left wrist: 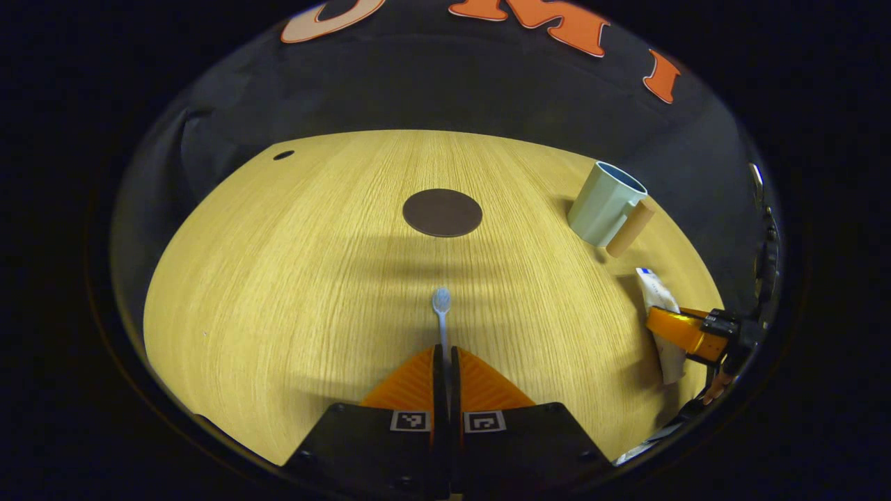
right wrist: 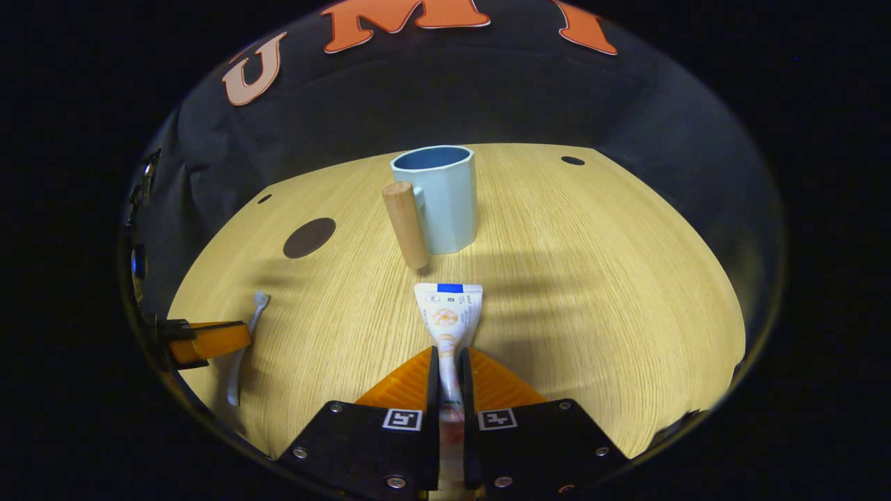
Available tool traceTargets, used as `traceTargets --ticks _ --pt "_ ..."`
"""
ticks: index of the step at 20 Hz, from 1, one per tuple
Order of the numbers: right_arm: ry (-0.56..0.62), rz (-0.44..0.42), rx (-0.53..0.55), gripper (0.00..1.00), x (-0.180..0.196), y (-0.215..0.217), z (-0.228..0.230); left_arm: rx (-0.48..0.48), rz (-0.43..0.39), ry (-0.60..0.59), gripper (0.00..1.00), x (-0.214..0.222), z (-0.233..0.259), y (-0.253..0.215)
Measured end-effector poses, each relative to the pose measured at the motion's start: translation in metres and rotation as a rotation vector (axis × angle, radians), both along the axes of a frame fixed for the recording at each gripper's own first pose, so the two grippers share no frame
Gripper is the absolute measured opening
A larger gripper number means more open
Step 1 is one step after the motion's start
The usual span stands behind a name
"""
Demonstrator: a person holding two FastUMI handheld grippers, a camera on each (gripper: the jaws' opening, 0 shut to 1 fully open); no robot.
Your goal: Put the toothbrush and toothpaste on the desktop into the cup, then pick up the cup and place it on the coaster on the desktop.
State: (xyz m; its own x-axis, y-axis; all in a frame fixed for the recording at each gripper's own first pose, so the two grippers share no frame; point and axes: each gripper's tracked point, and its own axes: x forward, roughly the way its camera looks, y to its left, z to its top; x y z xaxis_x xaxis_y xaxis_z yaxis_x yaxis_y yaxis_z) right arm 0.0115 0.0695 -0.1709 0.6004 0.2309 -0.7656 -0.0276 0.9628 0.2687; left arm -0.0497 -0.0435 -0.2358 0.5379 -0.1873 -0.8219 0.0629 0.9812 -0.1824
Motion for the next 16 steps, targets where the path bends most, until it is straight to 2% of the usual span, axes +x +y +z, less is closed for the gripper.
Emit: traceTargets --ticks 2,6,16 --pt "0.0 0.012 0.011 0.14 0.0 -0.001 0.0 -0.045 -0.003 0.01 0.04 -0.002 0.002 -0.013" --pt "-0.003 0.018 0.007 0.15 0.0 0.0 0.0 -0.065 -0.019 0.01 0.04 -0.002 0.001 -0.024" --pt "-0.037 0.012 0.024 0.15 0.004 0.0 0.004 -0.037 0.002 -0.08 0.04 0.008 0.022 0.0"
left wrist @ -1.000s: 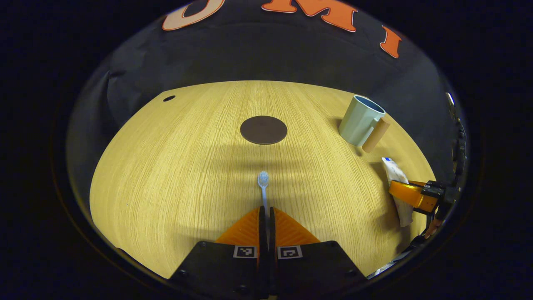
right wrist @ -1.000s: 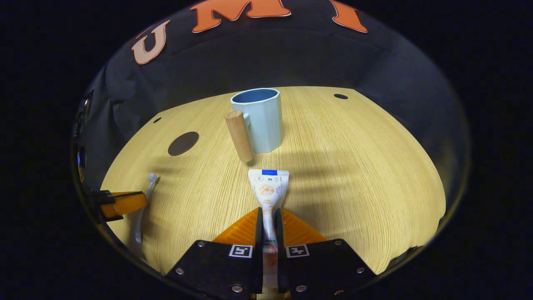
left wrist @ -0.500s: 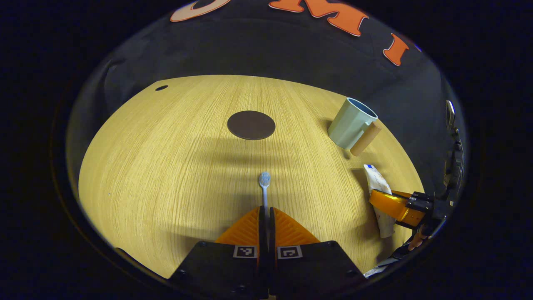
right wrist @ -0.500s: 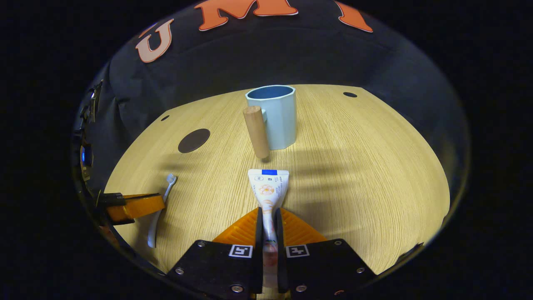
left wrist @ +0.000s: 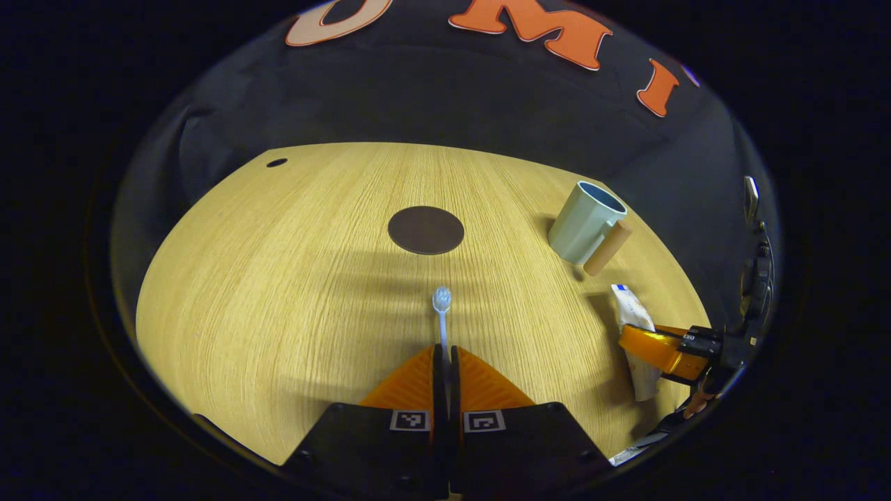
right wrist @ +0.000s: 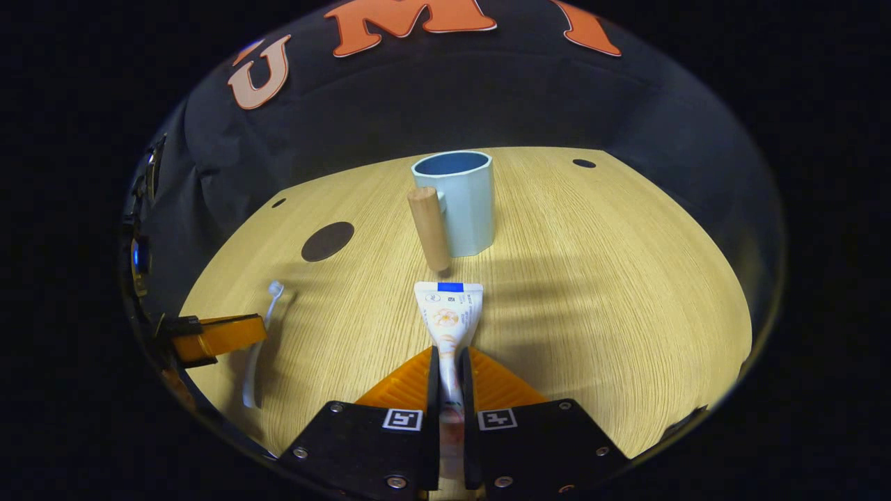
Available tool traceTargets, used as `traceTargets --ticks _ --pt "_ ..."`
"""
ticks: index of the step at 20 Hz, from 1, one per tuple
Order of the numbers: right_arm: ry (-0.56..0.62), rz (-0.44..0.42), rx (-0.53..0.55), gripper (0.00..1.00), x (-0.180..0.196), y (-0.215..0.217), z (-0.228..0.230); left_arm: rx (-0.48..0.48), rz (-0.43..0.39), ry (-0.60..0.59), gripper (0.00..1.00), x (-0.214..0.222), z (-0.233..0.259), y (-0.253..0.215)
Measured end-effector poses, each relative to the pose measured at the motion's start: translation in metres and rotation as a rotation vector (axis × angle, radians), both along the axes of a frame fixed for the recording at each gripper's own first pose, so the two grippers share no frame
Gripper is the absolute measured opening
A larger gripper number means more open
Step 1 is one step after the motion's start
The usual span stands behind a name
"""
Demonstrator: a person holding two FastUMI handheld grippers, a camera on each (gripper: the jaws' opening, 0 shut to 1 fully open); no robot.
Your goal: Put the toothbrush and toothpaste on the desktop into the cup, then pick up the cup and place it on the coaster on the desktop.
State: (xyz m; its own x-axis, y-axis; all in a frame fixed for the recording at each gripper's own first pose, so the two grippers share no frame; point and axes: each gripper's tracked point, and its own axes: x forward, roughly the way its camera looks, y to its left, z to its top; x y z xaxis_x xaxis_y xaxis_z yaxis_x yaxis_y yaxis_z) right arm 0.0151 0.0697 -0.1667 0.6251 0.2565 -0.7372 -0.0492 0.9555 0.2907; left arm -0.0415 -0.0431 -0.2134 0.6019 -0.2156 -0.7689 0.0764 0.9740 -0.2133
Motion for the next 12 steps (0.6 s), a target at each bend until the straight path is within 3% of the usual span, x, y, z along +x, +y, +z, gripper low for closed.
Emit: traceTargets --ticks 12 --pt "-0.164 -0.032 0.03 0.12 0.009 -0.004 0.028 -0.02 0.013 -0.088 0.04 0.012 0.028 -0.001"
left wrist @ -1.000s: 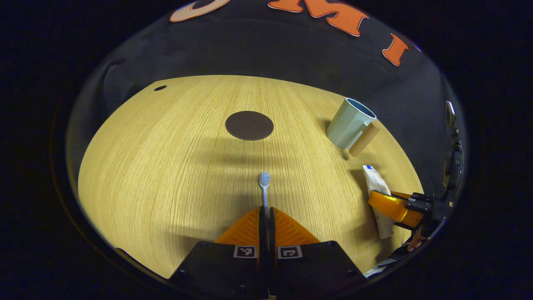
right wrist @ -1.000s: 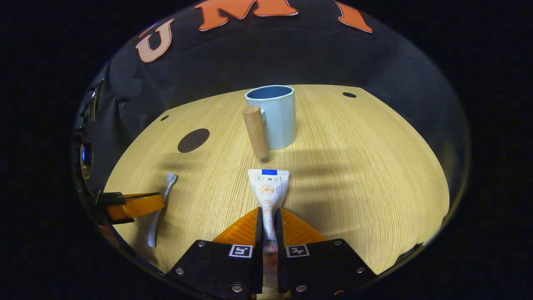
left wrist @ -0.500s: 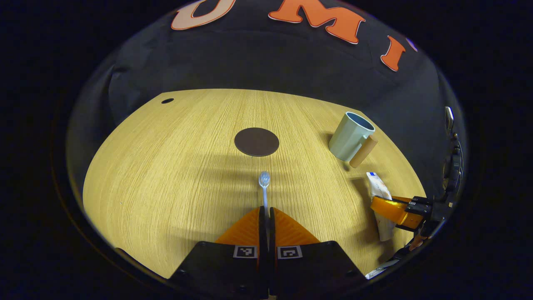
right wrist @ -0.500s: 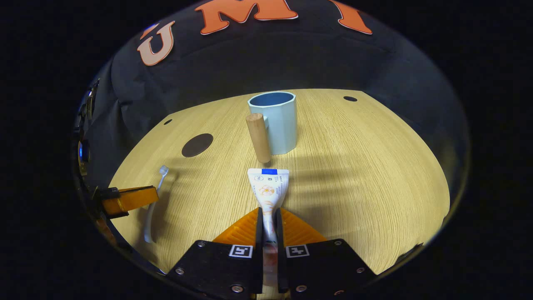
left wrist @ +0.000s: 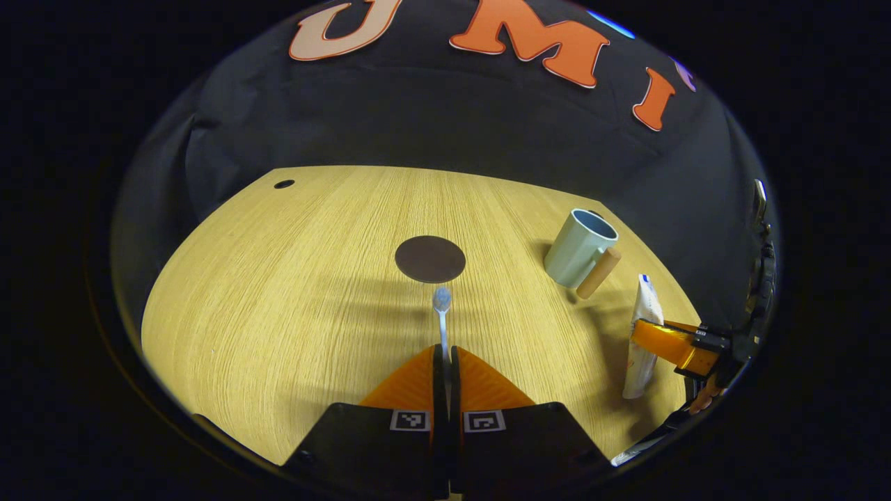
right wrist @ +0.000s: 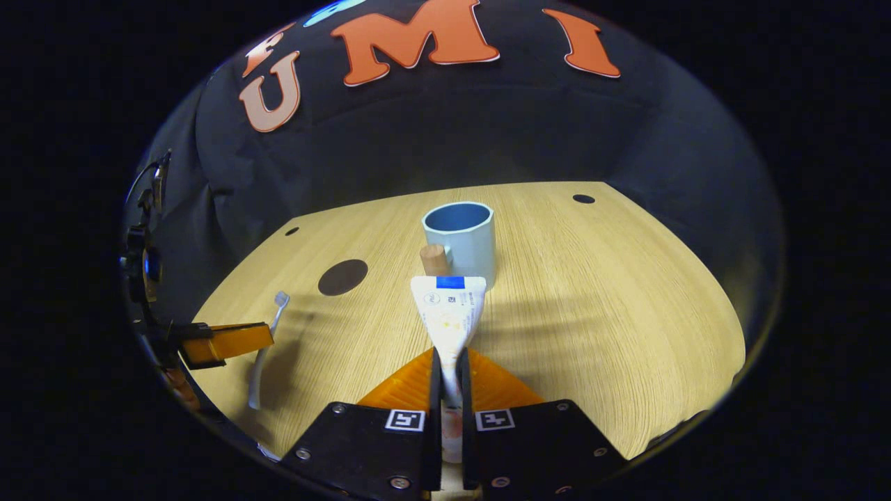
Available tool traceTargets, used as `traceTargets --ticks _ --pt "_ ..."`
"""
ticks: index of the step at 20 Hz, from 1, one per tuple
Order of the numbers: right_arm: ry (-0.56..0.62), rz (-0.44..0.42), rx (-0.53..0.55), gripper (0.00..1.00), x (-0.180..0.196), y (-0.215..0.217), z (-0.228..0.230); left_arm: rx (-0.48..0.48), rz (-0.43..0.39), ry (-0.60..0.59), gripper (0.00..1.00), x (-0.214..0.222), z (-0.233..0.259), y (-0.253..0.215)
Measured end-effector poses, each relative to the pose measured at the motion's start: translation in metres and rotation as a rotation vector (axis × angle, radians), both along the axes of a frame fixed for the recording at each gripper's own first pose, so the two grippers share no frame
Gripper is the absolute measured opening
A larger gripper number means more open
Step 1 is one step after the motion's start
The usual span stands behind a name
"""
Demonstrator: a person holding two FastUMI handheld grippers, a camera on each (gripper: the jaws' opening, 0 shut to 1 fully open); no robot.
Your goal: Put the toothbrush and toothpaste on the desktop into the cup, then pick up the cup and place it on the coaster on the desktop.
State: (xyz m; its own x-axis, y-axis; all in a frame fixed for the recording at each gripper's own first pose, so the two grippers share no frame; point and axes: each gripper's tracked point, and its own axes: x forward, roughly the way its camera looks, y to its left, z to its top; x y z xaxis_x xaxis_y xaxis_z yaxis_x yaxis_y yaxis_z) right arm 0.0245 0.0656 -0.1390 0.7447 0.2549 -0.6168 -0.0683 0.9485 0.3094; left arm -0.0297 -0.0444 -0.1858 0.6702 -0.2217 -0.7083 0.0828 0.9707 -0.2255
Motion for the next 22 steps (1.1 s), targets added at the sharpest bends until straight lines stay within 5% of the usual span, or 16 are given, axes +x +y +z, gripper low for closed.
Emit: traceTargets --ticks 10,22 --pt "-0.098 -0.035 0.036 0.06 0.011 -0.008 0.021 -0.007 0.0 -0.035 0.04 0.004 0.009 0.001" --pt "-0.307 -0.072 0.049 0.06 0.081 -0.025 0.096 -0.012 0.035 -0.091 0.04 0.015 0.018 0.01"
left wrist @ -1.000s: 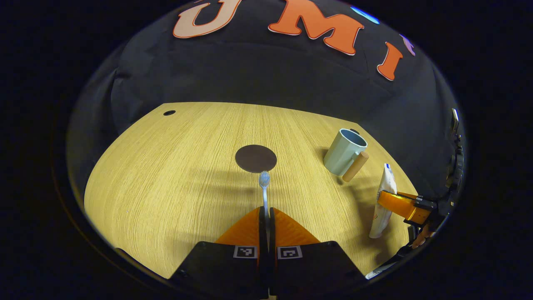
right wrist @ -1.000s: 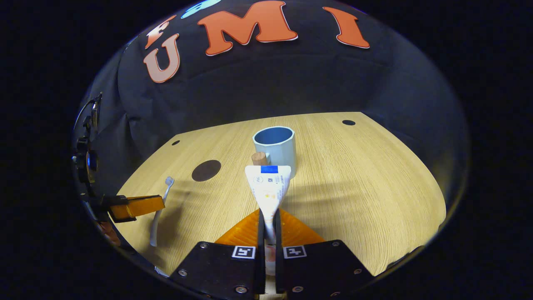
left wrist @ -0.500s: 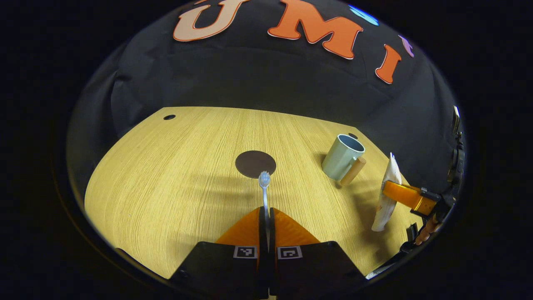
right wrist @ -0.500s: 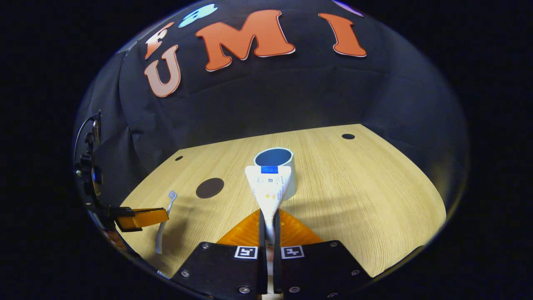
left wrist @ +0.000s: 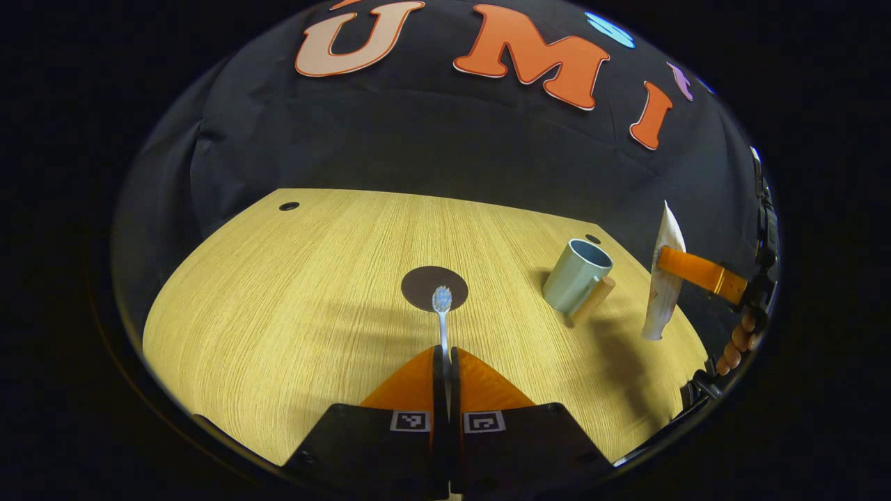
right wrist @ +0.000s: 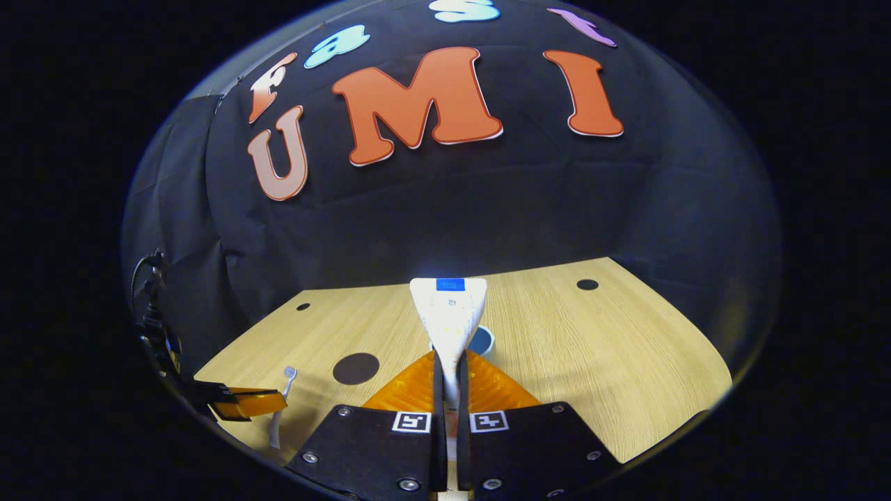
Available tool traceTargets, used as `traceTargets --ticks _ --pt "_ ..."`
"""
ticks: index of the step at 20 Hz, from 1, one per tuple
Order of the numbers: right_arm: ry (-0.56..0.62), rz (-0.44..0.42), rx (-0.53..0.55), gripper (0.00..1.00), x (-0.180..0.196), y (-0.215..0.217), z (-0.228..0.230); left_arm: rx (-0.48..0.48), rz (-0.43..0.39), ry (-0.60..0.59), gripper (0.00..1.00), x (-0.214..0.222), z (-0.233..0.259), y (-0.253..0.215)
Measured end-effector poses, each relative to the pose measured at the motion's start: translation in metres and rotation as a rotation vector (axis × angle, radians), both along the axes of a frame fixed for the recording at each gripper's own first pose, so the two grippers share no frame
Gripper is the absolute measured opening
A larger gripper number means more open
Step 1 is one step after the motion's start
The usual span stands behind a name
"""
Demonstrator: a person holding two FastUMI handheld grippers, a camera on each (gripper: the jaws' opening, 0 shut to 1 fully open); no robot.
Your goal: Put the toothbrush and toothpaste on the desktop into the cup, then pick up the cup and place it on the coaster on the desktop.
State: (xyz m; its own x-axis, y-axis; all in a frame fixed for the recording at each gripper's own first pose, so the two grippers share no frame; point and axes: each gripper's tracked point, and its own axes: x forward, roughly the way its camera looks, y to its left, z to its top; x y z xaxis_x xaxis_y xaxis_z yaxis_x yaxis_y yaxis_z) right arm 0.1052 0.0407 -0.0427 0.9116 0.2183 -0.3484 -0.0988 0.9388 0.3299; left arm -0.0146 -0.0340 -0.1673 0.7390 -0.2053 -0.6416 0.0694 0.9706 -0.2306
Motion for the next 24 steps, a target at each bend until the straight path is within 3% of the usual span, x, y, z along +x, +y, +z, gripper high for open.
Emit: traceTargets --ticks 6,13,24 --pt "-0.144 -0.014 0.013 0.06 0.037 -0.005 0.034 -0.016 0.007 -0.006 0.04 0.002 0.0 0.003" --pt "-0.229 -0.023 0.051 0.06 0.077 -0.009 0.046 -0.015 0.024 -0.022 0.04 0.006 0.002 0.005" --pt "-0.197 -0.006 0.094 0.06 0.114 0.002 -0.013 -0.018 0.057 -0.062 0.04 0.013 0.013 0.011"
